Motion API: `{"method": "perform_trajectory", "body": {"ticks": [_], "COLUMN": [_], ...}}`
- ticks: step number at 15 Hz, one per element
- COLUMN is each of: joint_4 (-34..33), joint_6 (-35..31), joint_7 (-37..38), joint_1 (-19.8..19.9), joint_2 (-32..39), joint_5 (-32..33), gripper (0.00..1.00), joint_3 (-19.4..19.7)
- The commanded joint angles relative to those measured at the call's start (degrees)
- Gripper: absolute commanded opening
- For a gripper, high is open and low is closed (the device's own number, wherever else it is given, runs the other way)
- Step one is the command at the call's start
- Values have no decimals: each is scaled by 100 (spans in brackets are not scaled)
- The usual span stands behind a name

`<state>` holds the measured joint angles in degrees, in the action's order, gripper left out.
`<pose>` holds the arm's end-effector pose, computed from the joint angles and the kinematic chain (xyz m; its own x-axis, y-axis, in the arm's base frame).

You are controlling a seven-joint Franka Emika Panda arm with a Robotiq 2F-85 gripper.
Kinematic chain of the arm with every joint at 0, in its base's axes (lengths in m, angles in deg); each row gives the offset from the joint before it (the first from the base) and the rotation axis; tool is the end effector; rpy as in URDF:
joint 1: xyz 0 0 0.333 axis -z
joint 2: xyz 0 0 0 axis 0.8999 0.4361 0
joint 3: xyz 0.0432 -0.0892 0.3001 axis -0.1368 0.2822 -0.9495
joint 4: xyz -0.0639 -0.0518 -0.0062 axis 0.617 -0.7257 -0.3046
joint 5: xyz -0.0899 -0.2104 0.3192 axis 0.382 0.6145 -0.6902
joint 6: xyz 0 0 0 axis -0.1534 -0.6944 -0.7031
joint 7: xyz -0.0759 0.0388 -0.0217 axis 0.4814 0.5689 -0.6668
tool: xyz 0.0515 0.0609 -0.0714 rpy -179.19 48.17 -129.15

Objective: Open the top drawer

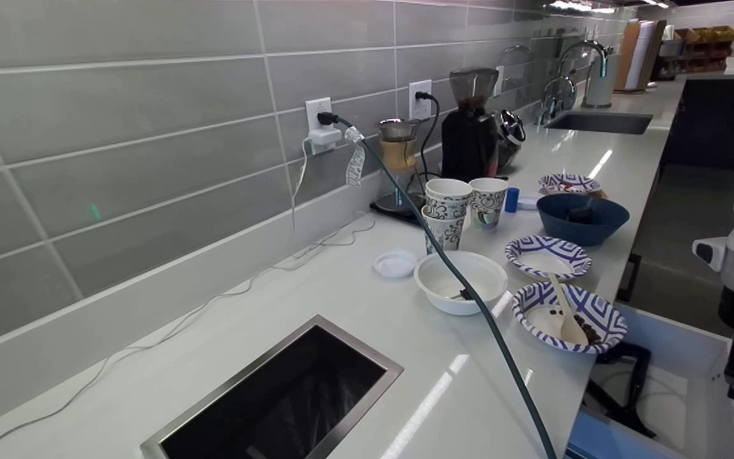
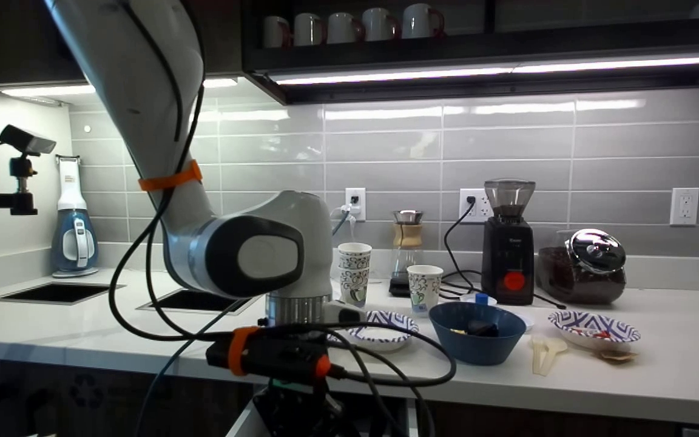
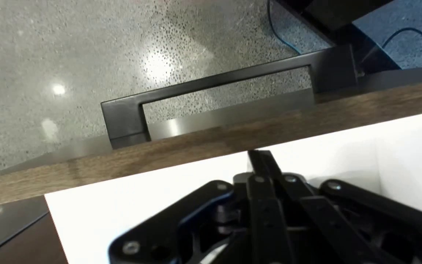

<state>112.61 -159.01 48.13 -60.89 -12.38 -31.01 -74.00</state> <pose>0.4132 -0.0297 0.2005 0.7993 0.5808 -0.1541 0.5962 -0.7985 0.0830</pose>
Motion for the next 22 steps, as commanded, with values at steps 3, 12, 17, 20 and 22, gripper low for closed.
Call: {"method": "perform_trajectory", "body": {"ticks": [3,12,17,20,22], "joint_4": [25,138,-119,-184,-221], "joint_6": [1251,1410,1446,1400,1387], "joint_7": [588,1423,2322,2890,3224], "joint_1": [-38,-96,-290,-411,-470], "joint_2": [-364,-1183,-1858,-2465,-2880], "joint_5": [409,269,-389,-594,-737], "gripper": [0,0,47,68,82], "joint_3": [112,-11,-296,-537,-697]}}
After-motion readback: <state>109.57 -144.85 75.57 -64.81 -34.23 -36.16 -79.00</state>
